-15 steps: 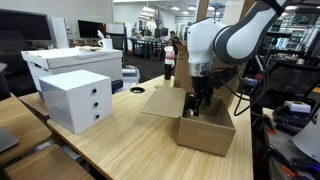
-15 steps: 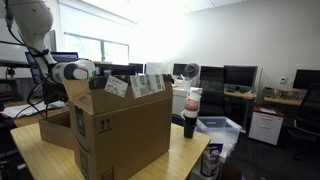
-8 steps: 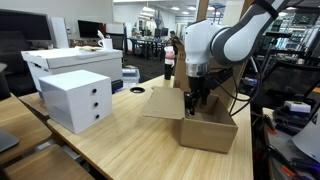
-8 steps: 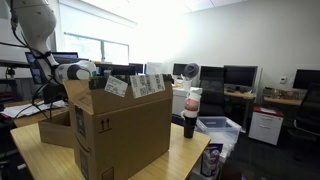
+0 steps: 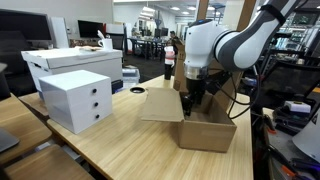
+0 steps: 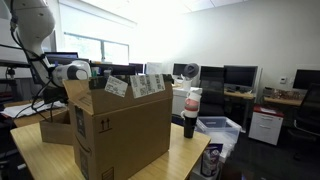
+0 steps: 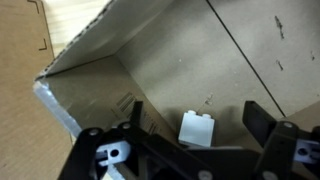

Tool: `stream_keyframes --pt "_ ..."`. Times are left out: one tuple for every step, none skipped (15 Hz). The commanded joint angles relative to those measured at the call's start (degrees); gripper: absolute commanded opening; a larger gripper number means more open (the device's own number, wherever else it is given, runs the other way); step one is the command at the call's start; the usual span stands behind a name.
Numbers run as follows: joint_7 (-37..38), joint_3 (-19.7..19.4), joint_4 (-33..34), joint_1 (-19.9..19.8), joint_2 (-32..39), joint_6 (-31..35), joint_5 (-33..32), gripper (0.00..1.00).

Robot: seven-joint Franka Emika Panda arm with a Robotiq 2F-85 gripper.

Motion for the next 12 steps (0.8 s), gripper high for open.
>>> stream_keyframes --pt "1.49 -0.32 -1.18 0.94 -0.80 2.00 -1.63 1.00" --pt "1.26 -0.29 -1.01 0.99 -1.00 1.88 -1.55 1.00" --pt "0.57 0.04 -0.78 0.87 -1.26 1.23 -0.41 1.00" --pt "-0.29 0.41 -0.61 0.73 -1.55 0.76 0.62 1.00" --pt "-0.91 0.76 -0.38 0.63 -2.00 0.16 1.50 1.00" --pt "-1.62 1.14 -0.17 0.45 -2.35 -0.28 2.52 1.00" --pt "-2.25 1.47 0.04 0.25 -2.64 -0.49 3.57 1.00" --pt "-2.29 1.59 0.27 0.21 -2.69 -0.47 4.01 1.00" --pt "-2.32 1.67 0.53 0.20 -2.44 -0.39 4.34 1.00" --pt "-2.25 1.74 0.73 0.20 -2.35 -0.46 4.60 1.00" --pt "-2.68 1.97 0.88 0.05 -2.07 -0.55 5.57 1.00" --pt "-2.86 2.08 1.08 0.04 -1.78 -0.67 6.18 1.00"
